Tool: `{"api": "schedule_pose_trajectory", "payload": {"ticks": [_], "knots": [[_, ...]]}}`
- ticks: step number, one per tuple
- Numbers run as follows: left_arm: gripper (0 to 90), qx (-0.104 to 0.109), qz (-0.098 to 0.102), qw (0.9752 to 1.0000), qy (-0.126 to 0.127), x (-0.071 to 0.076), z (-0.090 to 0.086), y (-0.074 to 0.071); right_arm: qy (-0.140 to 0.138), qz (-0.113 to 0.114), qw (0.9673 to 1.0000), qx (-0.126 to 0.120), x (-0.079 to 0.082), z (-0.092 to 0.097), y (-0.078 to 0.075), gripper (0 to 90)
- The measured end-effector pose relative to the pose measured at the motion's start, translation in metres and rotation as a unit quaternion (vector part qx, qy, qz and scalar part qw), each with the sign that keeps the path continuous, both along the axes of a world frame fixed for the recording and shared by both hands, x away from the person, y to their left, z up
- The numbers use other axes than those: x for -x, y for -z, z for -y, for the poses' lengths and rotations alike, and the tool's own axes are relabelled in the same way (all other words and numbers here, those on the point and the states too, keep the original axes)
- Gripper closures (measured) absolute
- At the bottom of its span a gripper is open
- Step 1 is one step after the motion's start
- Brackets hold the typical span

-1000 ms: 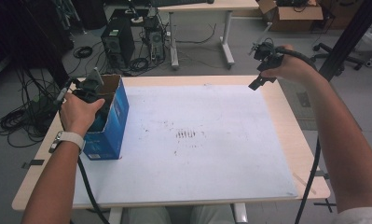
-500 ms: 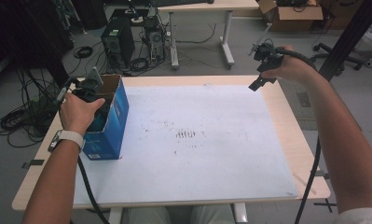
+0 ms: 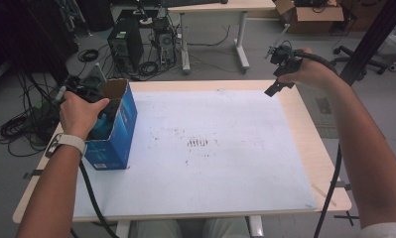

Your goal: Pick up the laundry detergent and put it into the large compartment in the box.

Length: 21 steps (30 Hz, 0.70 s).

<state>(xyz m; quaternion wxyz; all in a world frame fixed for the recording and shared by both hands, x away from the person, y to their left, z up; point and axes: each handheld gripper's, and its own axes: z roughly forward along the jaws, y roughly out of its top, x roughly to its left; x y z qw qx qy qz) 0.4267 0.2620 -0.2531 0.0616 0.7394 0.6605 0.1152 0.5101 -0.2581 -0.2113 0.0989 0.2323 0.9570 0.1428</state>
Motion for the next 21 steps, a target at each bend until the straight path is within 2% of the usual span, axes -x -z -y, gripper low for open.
{"api": "schedule_pose_trajectory", "payload": {"ticks": [4,11,18,21], "knots": [[26.4,-0.003,0.008,1.0,0.001,0.002,-0.003,-0.013,0.0,0.0,1.0,0.001,0.001,0.001,-0.001,10.1],[25.6,0.006,0.023,0.9997,0.012,0.01,-0.005,-0.039,0.001,0.002,1.0,0.0,0.003,0.002,-0.003,10.1],[25.0,0.009,0.033,0.9988,0.034,0.017,0.003,-0.061,0.0,0.003,1.0,0.002,0.005,0.0,-0.005,10.1],[24.9,0.009,0.037,0.9979,0.051,0.021,0.008,-0.071,-0.003,0.004,1.0,0.003,0.005,-0.001,-0.006,10.1]]}}
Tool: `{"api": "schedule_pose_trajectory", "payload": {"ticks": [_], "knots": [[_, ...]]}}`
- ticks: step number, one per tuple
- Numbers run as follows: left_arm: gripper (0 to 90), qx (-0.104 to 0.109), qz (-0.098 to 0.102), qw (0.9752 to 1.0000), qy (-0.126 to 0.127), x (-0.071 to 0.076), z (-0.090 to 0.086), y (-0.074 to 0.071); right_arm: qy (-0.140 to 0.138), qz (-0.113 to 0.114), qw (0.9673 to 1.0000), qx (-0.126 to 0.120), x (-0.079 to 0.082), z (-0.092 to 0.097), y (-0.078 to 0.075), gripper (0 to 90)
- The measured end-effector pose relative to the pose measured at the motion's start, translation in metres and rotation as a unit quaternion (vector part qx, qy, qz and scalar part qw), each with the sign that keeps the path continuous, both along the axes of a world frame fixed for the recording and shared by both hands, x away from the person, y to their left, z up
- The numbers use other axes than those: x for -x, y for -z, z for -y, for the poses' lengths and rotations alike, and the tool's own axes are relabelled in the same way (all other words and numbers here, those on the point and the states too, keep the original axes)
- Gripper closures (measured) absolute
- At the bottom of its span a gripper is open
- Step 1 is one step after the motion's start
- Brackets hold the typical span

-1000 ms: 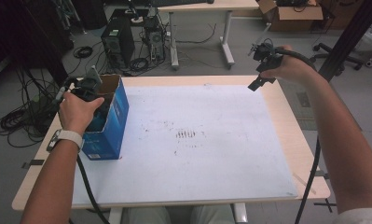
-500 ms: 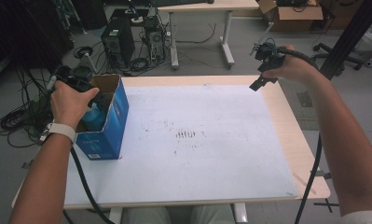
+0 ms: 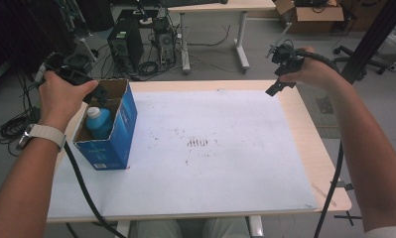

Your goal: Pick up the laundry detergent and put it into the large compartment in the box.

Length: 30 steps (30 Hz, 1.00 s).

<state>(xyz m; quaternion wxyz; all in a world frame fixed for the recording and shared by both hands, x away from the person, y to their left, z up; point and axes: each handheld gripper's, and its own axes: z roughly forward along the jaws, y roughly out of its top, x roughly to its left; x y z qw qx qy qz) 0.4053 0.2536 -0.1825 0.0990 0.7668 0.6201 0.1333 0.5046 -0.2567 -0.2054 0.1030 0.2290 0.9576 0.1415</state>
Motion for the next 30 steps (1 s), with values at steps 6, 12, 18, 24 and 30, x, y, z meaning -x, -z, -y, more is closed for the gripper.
{"api": "schedule_pose_trajectory", "payload": {"ticks": [6,12,18,24,30], "knots": [[24.4,-0.004,-0.001,0.9982,0.06,0.01,0.025,-0.012,0.002,0.0,1.0,0.001,0.0,0.0,0.0,10.1],[23.8,-0.002,0.008,0.9932,0.116,0.022,0.052,-0.022,0.001,0.0,1.0,-0.001,0.0,-0.002,-0.001,10.1],[23.3,-0.005,0.008,0.985,0.172,0.034,0.076,-0.023,0.001,0.0,1.0,0.0,0.0,-0.001,0.0,10.2],[21.4,-0.003,0.004,0.9741,0.226,0.047,0.096,-0.021,0.0,-0.001,1.0,0.001,0.001,-0.001,0.0,10.2],[19.2,0.001,0.013,0.9667,0.255,0.056,0.111,-0.02,-0.001,-0.002,1.0,0.002,0.0,-0.003,0.001,10.1]]}}
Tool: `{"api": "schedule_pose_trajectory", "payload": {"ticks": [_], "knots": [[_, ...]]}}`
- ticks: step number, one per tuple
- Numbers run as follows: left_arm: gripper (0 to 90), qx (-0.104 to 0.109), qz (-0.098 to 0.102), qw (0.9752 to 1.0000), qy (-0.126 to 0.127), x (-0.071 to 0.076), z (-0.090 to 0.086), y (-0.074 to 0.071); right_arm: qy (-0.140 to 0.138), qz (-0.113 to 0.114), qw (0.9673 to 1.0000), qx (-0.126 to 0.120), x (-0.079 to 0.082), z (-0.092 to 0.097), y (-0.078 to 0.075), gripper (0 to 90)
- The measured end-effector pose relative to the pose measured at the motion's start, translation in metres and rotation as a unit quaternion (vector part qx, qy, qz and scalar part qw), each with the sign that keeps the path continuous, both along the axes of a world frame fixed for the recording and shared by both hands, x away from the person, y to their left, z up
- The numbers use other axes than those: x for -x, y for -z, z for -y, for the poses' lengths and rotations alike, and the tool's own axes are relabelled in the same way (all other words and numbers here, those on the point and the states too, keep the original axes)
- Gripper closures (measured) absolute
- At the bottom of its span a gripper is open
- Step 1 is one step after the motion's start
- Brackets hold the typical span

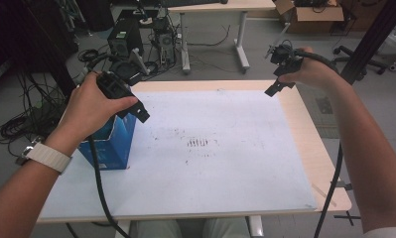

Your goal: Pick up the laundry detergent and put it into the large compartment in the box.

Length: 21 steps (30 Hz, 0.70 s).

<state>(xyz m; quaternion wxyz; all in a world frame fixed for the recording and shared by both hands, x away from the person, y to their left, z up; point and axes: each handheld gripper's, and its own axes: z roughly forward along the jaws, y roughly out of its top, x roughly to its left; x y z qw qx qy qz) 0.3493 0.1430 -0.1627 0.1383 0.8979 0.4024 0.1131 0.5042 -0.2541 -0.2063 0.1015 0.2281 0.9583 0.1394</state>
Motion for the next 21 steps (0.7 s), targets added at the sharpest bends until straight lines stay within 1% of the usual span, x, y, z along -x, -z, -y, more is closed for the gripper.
{"api": "schedule_pose_trajectory", "payload": {"ticks": [1,2,5,9,10,12,16,18,21], "knots": [[18.1,0.0,0.001,1.0,0.007,0.001,0.003,0.001,0.0,0.0,1.0,0.0,0.0,0.0,0.0,10.1],[17.2,0.001,-0.004,0.9999,0.014,0.002,0.005,0.001,0.001,0.0,1.0,0.0,0.0,0.0,0.0,10.2],[10.2,-0.002,-0.008,0.9997,0.024,0.003,0.01,0.003,0.002,0.001,1.0,-0.002,-0.001,0.0,-0.001,10.2],[9.1,-0.001,-0.008,0.9995,0.03,0.004,0.012,0.004,0.0,0.001,1.0,-0.002,0.0,0.0,-0.001,10.1],[8.9,0.002,-0.005,0.9995,0.03,0.006,0.013,0.005,0.0,0.001,1.0,-0.003,0.0,0.0,-0.001,10.1],[7.8,0.0,-0.007,0.9993,0.037,0.008,0.013,0.005,0.001,0.002,1.0,-0.004,0.001,-0.001,-0.001,10.1],[6.8,0.003,-0.006,0.9991,0.042,0.011,0.015,0.006,-0.003,0.002,1.0,-0.003,0.001,-0.002,-0.001,10.2],[6.8,0.003,-0.009,0.9989,0.046,0.011,0.016,0.007,-0.003,0.002,1.0,-0.004,0.001,-0.003,-0.001,10.2],[6.9,0.0,-0.008,0.9988,0.048,0.011,0.017,0.009,-0.003,0.002,1.0,-0.005,-0.001,-0.003,0.0,10.1]]}}
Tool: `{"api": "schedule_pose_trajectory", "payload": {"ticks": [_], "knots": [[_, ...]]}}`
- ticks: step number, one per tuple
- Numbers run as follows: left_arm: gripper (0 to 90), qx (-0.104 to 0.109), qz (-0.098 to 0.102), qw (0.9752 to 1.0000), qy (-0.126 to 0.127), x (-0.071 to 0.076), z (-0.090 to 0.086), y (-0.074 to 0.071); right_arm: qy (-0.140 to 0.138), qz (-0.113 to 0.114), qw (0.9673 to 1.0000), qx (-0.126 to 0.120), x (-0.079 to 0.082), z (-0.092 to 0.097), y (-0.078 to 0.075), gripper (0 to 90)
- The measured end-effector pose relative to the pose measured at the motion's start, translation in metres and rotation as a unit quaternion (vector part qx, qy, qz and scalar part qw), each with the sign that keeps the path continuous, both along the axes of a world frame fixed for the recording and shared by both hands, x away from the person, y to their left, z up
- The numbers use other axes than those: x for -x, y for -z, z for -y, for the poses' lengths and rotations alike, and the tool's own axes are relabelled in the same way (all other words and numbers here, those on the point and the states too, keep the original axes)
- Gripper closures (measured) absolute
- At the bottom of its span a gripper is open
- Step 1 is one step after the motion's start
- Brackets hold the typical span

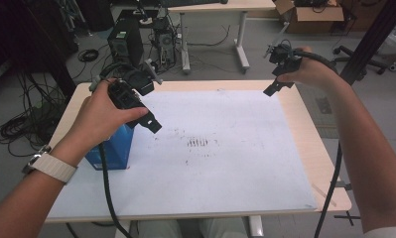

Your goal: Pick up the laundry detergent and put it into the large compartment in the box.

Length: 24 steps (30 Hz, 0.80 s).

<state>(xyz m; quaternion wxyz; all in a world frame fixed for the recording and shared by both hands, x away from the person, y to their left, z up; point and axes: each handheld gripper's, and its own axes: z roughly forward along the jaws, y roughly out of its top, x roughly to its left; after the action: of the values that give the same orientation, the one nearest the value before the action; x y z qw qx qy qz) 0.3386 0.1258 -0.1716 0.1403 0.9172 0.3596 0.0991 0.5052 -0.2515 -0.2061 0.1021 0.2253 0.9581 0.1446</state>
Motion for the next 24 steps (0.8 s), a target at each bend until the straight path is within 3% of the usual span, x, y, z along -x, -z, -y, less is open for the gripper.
{"api": "schedule_pose_trajectory", "payload": {"ticks": [6,24], "knots": [[6.9,0.002,0.0,0.9999,0.012,0.0027,0.0032,-0.0015,0.004,0.002,1.0,0.0,0.0003,0.0011,-0.0007,9.9],[8.0,0.0,0.001,0.9999,0.015,0.005,0.0063,-0.0016,0.002,0.002,1.0,0.0,0.0049,-0.0012,-0.0028,9.9]]}}
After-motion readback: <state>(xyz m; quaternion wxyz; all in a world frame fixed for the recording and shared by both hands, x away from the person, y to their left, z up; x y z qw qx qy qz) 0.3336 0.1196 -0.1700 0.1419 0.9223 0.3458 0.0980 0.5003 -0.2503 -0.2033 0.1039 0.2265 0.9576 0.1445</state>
